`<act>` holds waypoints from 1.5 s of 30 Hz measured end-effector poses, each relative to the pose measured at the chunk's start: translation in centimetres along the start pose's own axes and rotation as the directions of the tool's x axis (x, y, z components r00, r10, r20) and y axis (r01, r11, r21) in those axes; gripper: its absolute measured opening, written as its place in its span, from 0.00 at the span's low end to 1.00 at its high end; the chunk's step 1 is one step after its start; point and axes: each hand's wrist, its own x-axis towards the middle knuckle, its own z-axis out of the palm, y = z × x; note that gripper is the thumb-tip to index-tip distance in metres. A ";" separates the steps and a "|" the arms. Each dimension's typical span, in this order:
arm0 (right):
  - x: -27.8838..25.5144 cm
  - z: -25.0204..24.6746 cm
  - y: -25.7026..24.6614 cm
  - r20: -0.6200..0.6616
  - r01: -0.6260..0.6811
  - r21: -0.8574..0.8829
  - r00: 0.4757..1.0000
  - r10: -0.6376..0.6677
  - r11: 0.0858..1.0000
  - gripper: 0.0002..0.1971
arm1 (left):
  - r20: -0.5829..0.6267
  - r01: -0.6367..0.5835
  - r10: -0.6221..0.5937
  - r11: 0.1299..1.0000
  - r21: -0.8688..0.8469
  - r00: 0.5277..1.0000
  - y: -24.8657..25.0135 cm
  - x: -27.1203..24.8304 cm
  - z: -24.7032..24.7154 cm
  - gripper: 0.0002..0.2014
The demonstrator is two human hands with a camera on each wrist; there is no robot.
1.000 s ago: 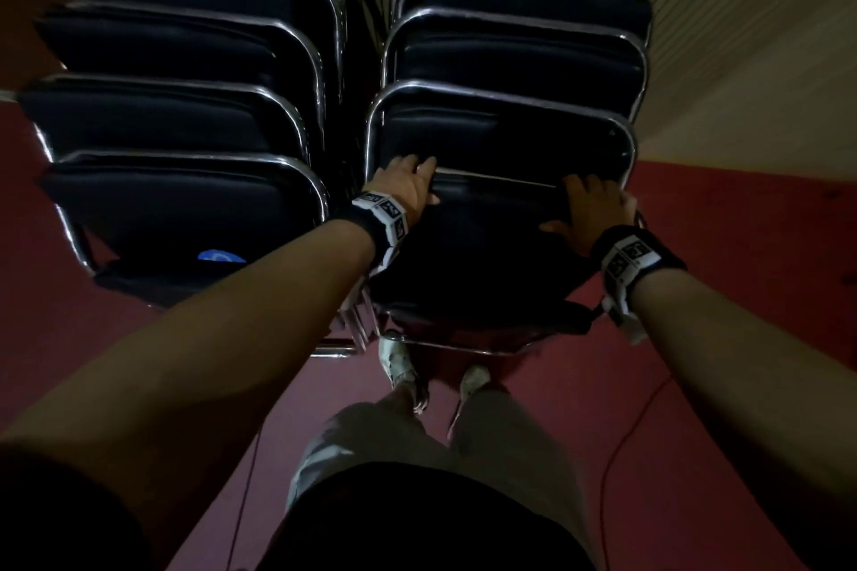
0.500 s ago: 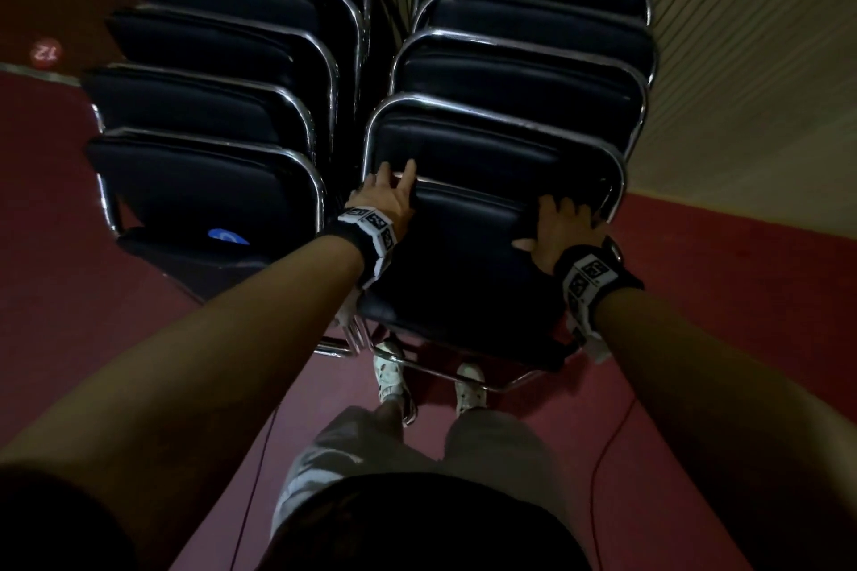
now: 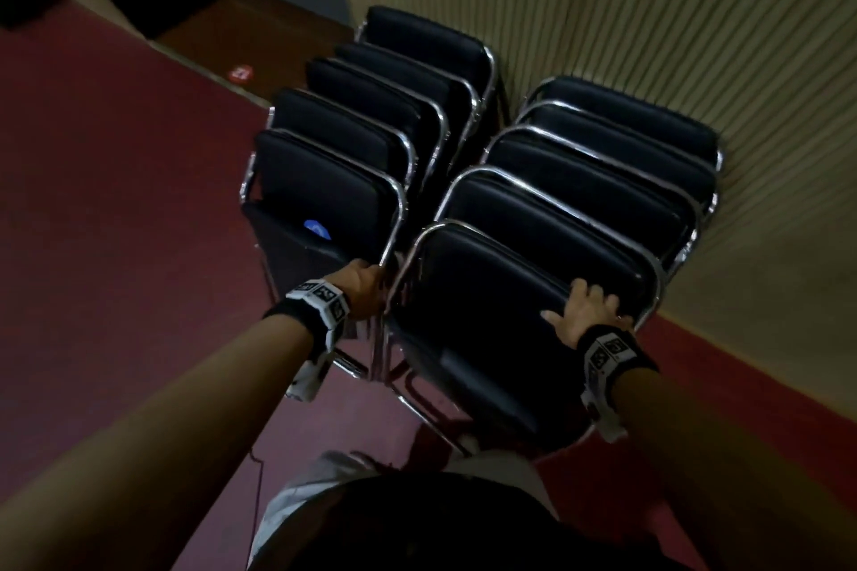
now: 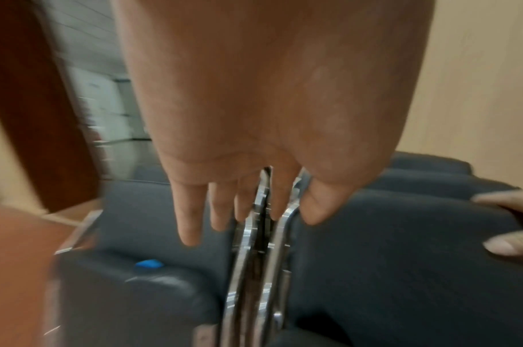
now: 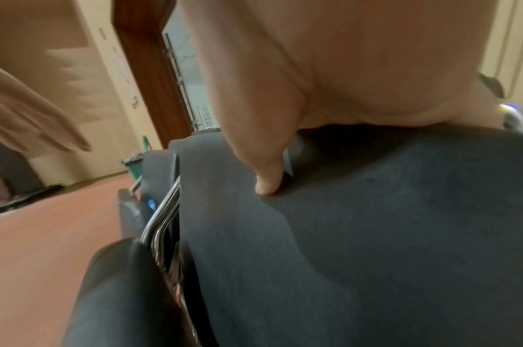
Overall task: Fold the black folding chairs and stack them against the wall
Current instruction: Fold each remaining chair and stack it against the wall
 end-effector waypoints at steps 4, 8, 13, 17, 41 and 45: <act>-0.2 -0.1 -0.6 -0.025 0.020 -0.031 0.999 -0.021 0.999 0.40 | -0.030 0.050 -0.050 0.999 0.004 0.998 -2.8 -4.4 0.1 0.17; -0.7 -1.7 -2.6 -0.166 0.080 -0.119 0.981 -0.099 0.990 0.36 | -0.054 0.068 -0.067 0.998 0.016 0.996 -3.7 -7.0 -0.1 0.18; -5.4 -1.1 -10.6 -0.265 0.330 -0.268 0.878 -0.399 0.905 0.26 | -0.073 0.074 -0.078 0.996 -0.053 0.994 -7.2 -12.4 2.5 0.16; -10.1 0.5 -17.4 -0.115 0.514 -0.252 0.826 -0.552 0.820 0.22 | -0.078 0.092 -0.095 0.995 -0.041 0.992 -9.6 -16.6 4.5 0.17; -63.8 22.3 -59.6 0.548 0.887 -0.299 -0.142 -0.824 -0.352 0.14 | -0.047 0.749 -0.911 0.365 -0.552 0.409 -39.8 -65.4 22.1 0.18; -73.7 27.3 -63.5 0.673 0.738 -0.219 -0.360 -0.646 -0.639 0.15 | 0.095 0.730 -0.983 0.052 -0.682 0.158 -39.0 -73.6 27.1 0.18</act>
